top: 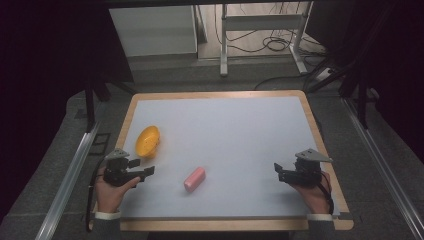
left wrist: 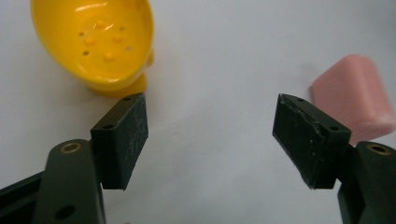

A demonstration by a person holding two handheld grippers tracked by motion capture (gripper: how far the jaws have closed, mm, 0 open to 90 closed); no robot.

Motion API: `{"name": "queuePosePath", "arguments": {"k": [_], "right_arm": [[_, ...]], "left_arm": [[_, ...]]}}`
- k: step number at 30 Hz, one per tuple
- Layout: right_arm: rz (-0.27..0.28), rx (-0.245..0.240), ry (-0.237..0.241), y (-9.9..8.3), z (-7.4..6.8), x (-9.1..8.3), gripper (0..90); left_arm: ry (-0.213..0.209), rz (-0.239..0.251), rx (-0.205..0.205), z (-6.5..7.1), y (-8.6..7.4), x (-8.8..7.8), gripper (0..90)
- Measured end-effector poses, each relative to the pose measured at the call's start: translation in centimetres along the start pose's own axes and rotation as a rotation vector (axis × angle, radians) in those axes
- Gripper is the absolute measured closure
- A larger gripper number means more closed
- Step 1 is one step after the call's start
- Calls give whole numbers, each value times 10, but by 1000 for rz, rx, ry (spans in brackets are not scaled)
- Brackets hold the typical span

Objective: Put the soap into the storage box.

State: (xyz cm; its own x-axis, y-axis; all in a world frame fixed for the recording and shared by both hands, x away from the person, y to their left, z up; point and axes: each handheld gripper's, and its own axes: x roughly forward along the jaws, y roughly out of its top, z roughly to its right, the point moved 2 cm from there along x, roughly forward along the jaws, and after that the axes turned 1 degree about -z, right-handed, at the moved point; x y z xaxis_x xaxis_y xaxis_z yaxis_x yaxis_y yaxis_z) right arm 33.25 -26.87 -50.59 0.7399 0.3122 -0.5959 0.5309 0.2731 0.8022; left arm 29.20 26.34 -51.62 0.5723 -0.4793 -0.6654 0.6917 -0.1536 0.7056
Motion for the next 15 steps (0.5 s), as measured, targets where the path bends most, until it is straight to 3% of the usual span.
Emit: {"name": "queuePosePath", "arguments": {"k": [7,15], "right_arm": [[-6,-28,-18,-3,1,0,100],[-16,-21,-11,-5,0,2,100]], "left_arm": [[-11,8,-2,0,0,-1,263],[-8,-5,0,0,1,3,257]]}}
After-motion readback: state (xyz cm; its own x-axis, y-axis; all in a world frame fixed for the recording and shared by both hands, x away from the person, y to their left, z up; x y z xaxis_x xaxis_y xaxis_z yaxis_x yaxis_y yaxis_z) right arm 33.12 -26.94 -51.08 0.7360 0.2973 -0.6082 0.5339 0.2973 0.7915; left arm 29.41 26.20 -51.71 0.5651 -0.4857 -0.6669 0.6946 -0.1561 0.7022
